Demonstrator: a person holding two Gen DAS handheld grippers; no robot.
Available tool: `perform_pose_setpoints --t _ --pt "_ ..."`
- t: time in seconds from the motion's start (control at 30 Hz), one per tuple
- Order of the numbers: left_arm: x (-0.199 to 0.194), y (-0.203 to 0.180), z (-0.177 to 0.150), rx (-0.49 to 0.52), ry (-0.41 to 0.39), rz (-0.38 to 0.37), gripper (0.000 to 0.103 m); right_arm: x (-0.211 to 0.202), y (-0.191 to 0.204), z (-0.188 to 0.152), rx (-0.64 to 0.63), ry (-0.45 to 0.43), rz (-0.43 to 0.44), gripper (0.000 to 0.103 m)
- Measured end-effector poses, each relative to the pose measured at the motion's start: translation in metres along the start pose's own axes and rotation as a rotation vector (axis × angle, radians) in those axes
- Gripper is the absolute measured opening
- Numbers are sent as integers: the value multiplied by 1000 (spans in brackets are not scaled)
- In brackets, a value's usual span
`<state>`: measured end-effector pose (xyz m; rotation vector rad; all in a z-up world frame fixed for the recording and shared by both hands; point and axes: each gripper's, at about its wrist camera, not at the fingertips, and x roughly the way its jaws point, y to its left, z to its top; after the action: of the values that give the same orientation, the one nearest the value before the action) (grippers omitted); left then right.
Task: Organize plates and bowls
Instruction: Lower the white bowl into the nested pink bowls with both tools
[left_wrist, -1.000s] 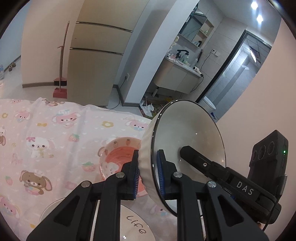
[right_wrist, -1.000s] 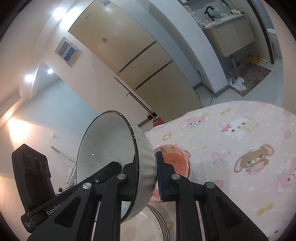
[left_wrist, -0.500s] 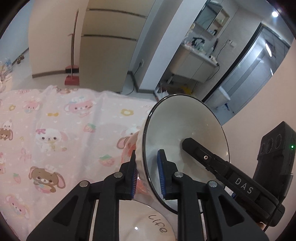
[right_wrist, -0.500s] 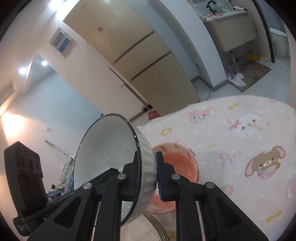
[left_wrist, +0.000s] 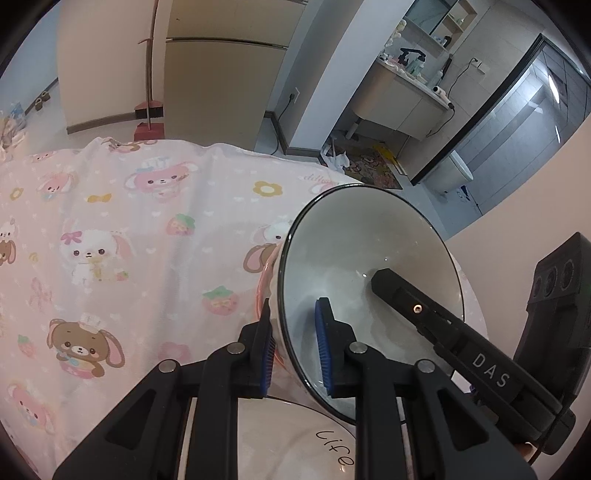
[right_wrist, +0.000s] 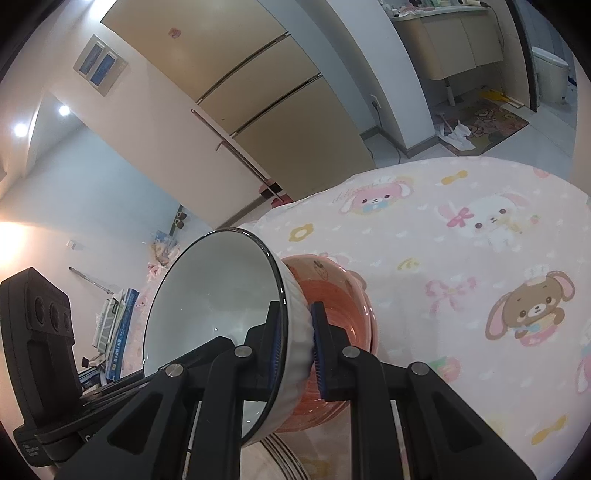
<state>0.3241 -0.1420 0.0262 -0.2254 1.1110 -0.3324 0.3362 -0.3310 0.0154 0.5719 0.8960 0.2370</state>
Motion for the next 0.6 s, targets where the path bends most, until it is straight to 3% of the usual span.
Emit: perform_pose_setpoints --t 0.37,0.6 --pt "2 -26 -8 157 -78 157 18 -5 9 0 -87 -38 -103 17" --pt "12 -26 -10 161 -68 160 19 0 12 -1 -132 -53 -174 17"
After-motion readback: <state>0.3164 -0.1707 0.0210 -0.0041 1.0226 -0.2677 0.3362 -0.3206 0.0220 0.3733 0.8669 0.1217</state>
